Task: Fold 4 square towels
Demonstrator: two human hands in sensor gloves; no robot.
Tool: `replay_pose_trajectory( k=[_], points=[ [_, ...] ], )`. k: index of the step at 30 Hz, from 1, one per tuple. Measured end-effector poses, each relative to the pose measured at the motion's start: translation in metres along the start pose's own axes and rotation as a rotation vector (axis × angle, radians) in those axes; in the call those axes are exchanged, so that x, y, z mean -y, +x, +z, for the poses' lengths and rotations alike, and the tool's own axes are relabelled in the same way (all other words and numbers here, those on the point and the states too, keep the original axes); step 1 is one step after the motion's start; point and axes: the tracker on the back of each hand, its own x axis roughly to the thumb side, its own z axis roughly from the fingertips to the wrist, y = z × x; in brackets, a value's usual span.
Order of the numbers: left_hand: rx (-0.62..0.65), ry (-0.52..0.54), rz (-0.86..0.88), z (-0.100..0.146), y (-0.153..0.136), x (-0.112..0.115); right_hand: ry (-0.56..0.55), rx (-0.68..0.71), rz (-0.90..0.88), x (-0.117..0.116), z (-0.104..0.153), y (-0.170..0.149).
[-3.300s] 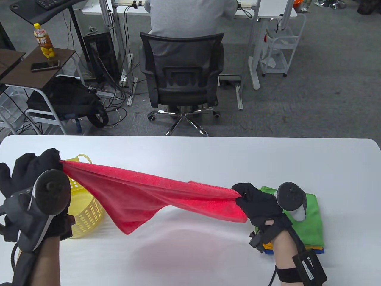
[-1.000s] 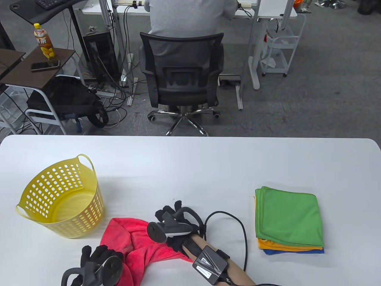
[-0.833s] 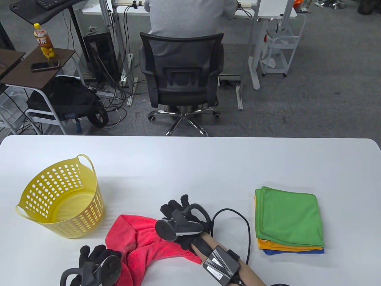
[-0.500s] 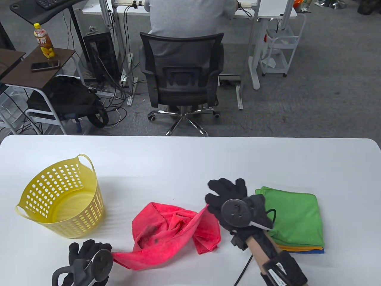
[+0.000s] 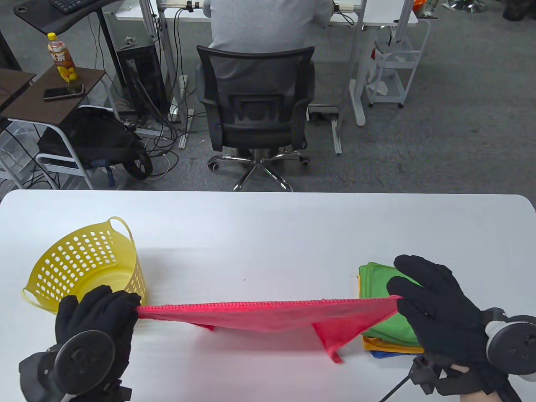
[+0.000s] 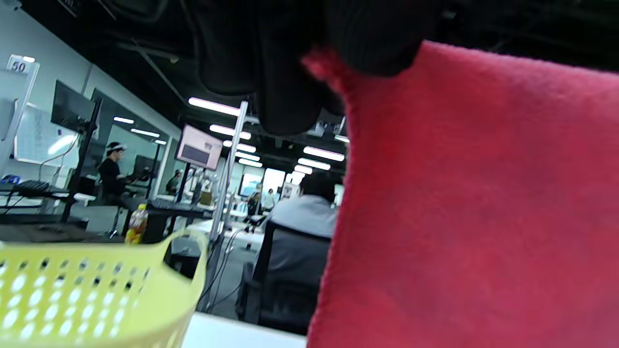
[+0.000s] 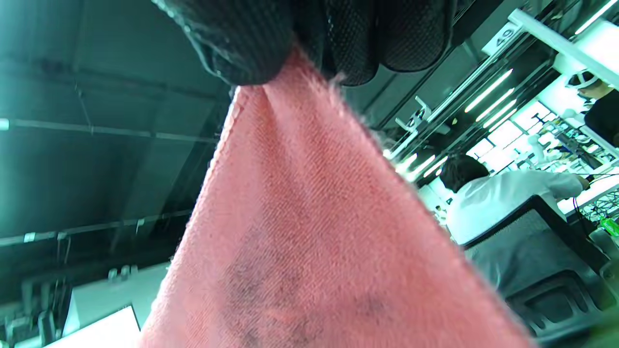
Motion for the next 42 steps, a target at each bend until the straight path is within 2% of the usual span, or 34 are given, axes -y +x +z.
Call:
replay_pose_trajectory(
  k=[2, 4, 6, 8, 10, 12, 13, 17, 19, 20, 23, 26, 27, 32, 35, 38, 40, 42],
  points=[
    [0.001, 0.006, -0.010, -0.013, 0.006, -0.010, 0.007, -0.042, -0.024, 0.000, -0.009, -0.006],
    [-0.013, -0.011, -0.050, -0.031, 0.010, -0.005, 0.017, -0.107, 0.002, -0.008, -0.023, -0.016],
    [-0.049, -0.070, -0.128, -0.057, 0.014, 0.013, 0.063, -0.209, 0.063, -0.023, -0.044, -0.034],
    [-0.099, -0.173, -0.274, -0.090, 0.014, 0.039, 0.105, -0.301, 0.166, -0.041, -0.067, -0.054],
    [-0.146, -0.193, -0.356, -0.117, 0.017, 0.052, 0.073, -0.331, 0.277, -0.054, -0.089, -0.068],
    [-0.157, -0.137, -0.400, -0.133, 0.026, 0.047, 0.003, -0.319, 0.319, -0.055, -0.100, -0.066],
    [-0.150, -0.036, -0.441, -0.140, 0.032, 0.036, -0.084, -0.282, 0.320, -0.050, -0.108, -0.061],
    [-0.150, 0.181, -0.447, -0.145, 0.043, 0.004, -0.237, -0.210, 0.223, -0.038, -0.113, -0.046],
    [-0.125, 0.292, -0.394, -0.134, 0.045, -0.012, -0.284, -0.155, 0.236, -0.035, -0.103, -0.040],
    [-0.095, 0.327, -0.361, -0.124, 0.043, -0.017, -0.270, -0.142, 0.250, -0.034, -0.094, -0.039],
    [-0.031, 0.299, -0.314, -0.095, 0.035, -0.013, -0.199, -0.126, 0.219, -0.040, -0.064, -0.048],
    [0.033, 0.136, -0.263, -0.048, 0.022, 0.028, -0.022, -0.143, 0.226, -0.062, -0.024, -0.067],
    [0.059, 0.049, -0.268, -0.027, 0.018, 0.053, 0.119, -0.165, 0.260, -0.077, -0.002, -0.079],
    [0.142, -0.304, -0.404, 0.060, -0.003, 0.155, 0.520, -0.232, 0.389, -0.122, 0.074, -0.113],
    [0.155, -0.437, -0.435, 0.098, -0.012, 0.184, 0.648, -0.267, 0.451, -0.133, 0.105, -0.119],
    [0.151, -0.495, -0.446, 0.113, -0.016, 0.190, 0.696, -0.275, 0.453, -0.138, 0.121, -0.118],
    [0.136, -0.492, -0.442, 0.108, -0.016, 0.190, 0.712, -0.282, 0.484, -0.142, 0.124, -0.118],
    [0.095, -0.496, -0.431, 0.095, -0.015, 0.192, 0.708, -0.295, 0.521, -0.147, 0.117, -0.120]
  ],
)
